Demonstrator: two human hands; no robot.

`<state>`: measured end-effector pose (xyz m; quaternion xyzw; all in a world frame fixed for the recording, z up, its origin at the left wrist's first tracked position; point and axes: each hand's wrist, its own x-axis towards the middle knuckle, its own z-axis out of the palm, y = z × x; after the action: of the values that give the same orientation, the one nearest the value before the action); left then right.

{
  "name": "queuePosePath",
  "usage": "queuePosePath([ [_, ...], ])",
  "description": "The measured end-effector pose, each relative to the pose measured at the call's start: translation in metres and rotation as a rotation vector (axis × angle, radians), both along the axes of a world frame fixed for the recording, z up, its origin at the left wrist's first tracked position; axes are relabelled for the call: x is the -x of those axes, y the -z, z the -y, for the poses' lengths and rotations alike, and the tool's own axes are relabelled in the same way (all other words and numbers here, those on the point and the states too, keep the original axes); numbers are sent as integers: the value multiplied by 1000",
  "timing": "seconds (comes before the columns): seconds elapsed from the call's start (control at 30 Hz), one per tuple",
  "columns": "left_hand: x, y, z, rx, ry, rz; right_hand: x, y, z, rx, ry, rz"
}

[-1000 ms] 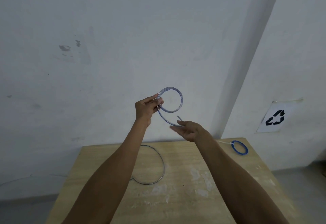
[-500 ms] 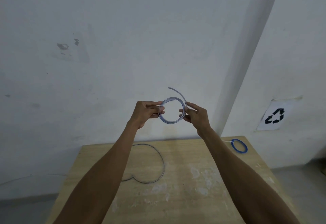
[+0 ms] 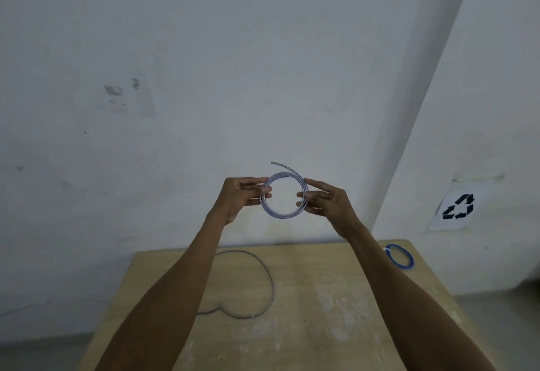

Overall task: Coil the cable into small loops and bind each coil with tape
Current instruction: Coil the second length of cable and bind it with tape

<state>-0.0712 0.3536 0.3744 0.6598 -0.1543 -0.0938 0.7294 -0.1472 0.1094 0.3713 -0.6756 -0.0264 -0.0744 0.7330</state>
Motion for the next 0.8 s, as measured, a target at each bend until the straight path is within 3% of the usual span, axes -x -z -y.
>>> queuePosePath([
  [0.2, 3, -8, -1, -44, 30, 39, 3, -1, -1, -8, 17, -5],
  [0.47, -5, -7, 1, 105, -48, 39, 1, -7, -9, -21, -103, 18],
  [0.8, -4, 0, 4, 247, -67, -35, -2, 1, -20, 82, -11, 100],
])
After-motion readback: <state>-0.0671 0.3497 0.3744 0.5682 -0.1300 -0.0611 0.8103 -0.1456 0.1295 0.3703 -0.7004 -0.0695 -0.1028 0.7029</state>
